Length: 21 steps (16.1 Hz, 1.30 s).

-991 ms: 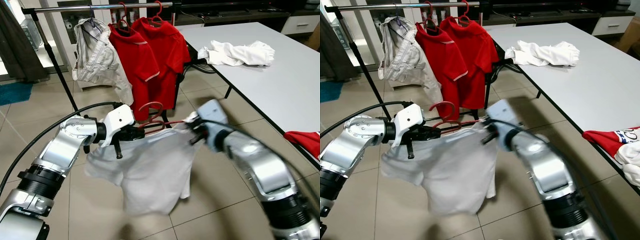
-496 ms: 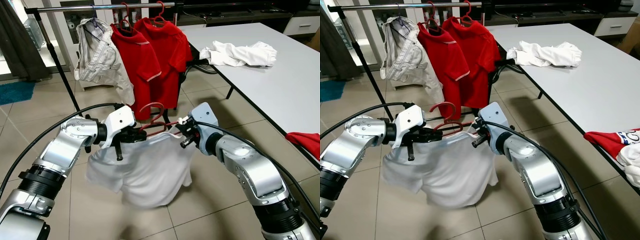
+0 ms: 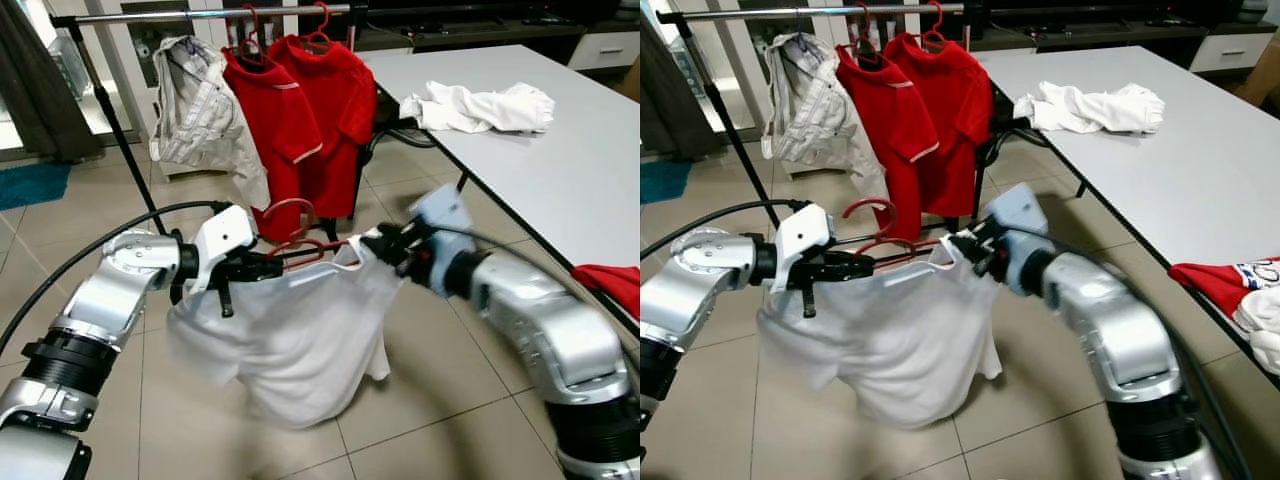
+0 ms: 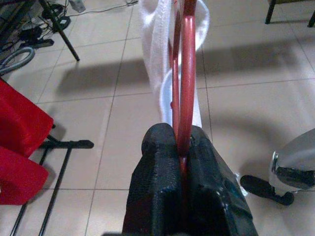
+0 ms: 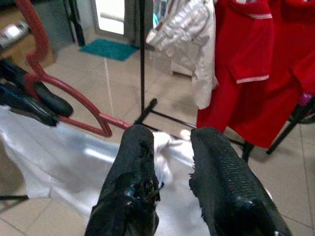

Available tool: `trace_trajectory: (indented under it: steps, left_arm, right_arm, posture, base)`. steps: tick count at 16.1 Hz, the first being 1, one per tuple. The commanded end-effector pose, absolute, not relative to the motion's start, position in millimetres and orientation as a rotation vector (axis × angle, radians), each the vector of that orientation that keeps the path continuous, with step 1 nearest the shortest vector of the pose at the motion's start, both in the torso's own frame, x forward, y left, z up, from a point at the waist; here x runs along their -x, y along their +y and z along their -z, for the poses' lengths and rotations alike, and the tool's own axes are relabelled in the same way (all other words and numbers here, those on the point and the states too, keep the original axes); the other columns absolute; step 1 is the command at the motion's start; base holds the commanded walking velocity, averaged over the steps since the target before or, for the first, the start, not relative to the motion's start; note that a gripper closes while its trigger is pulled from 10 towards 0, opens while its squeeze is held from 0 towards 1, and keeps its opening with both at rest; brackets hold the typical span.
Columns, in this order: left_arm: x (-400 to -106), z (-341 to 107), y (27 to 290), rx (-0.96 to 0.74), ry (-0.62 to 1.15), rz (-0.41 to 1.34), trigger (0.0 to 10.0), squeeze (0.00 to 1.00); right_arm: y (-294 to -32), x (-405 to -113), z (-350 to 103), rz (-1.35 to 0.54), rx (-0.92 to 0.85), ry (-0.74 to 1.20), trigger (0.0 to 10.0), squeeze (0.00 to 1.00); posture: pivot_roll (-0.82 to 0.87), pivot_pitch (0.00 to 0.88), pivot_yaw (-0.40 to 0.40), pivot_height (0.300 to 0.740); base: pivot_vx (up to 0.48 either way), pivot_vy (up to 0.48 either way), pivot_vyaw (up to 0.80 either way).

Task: Hang hanger

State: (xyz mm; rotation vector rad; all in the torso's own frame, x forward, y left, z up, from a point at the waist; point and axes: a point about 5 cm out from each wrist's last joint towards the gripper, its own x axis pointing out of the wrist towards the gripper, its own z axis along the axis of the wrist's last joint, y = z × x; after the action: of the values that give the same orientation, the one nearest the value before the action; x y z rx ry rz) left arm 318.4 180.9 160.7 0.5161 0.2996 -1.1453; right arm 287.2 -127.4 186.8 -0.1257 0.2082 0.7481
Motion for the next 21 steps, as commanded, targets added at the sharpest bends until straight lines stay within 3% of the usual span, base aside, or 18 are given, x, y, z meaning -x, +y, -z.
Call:
trace_trajectory:
  steps: [1, 6, 8, 10, 11, 16, 17, 18, 19, 21]
  left_arm:
    - [-320.2, -170.7, 185.8, -0.523, 0.257, 1.141, 0.0, 0.00]
    - [-317.9, -174.0, 193.3, -0.496, 0.252, 1.178, 0.0, 0.00]
    - [-315.8, -181.3, 205.3, -0.485, 0.250, 1.196, 0.0, 0.00]
    - [-314.1, -184.1, 208.1, -0.482, 0.248, 1.204, 0.0, 0.00]
    - [-312.9, -184.6, 209.2, -0.478, 0.251, 1.212, 0.0, 0.00]
    - [-310.3, -184.8, 208.4, -0.462, 0.246, 1.236, 0.0, 0.00]
    - [-310.1, -184.5, 207.9, -0.461, 0.246, 1.238, 0.0, 0.00]
    - [-310.0, -184.4, 207.6, -0.460, 0.245, 1.239, 0.0, 0.00]
    - [-309.8, -184.5, 206.7, -0.458, 0.244, 1.244, 0.0, 0.00]
    - [-308.5, -184.8, 204.4, -0.454, 0.241, 1.256, 0.0, 0.00]
  right_arm:
    - [-133.1, -285.3, -201.8, -0.779, 0.097, 0.149, 10.0, 1.00]
    - [-163.2, -298.8, -191.3, -0.606, 0.074, 0.204, 10.0, 1.00]
    - [-181.5, -299.7, -149.0, -0.530, 0.103, 0.301, 10.0, 1.00]
    - [-178.0, -297.4, -140.9, -0.552, 0.090, 0.302, 10.0, 1.00]
    - [-169.8, -295.3, -139.6, -0.593, 0.036, 0.293, 10.0, 0.00]
    - [-153.7, -294.9, -137.3, -0.670, -0.056, 0.247, 10.0, 0.00]
    - [-151.8, -294.6, -138.2, -0.678, -0.070, 0.239, 8.2, 0.00]
    - [-150.8, -294.5, -138.3, -0.680, -0.075, 0.238, 4.6, 0.00]
    - [-149.9, -294.6, -137.2, -0.681, -0.076, 0.238, 0.0, 0.00]
    - [-150.5, -296.2, -131.7, -0.656, -0.074, 0.256, 0.0, 0.00]
  posture:
    - [-0.12, 0.000, 0.035, 0.740]
    - [-0.12, 0.000, 0.033, 0.740]
    - [-0.11, 0.000, 0.035, 0.740]
    - [-0.11, 0.000, 0.035, 0.740]
    - [-0.11, 0.000, 0.033, 0.740]
    - [-0.10, 0.000, 0.028, 0.740]
    - [-0.10, 0.000, 0.028, 0.740]
    - [-0.10, 0.000, 0.028, 0.740]
    - [-0.10, 0.000, 0.029, 0.740]
    - [-0.10, 0.000, 0.029, 0.740]
  base:
    - [0.000, 0.000, 0.00]
    - [0.000, 0.000, 0.00]
    - [0.000, 0.000, 0.00]
    - [0.000, 0.000, 0.00]
    - [0.000, 0.000, 0.00]
    - [0.000, 0.000, 0.00]
    - [0.000, 0.000, 0.00]
    - [0.000, 0.000, 0.00]
    - [0.000, 0.000, 0.00]
    - [0.000, 0.000, 0.00]
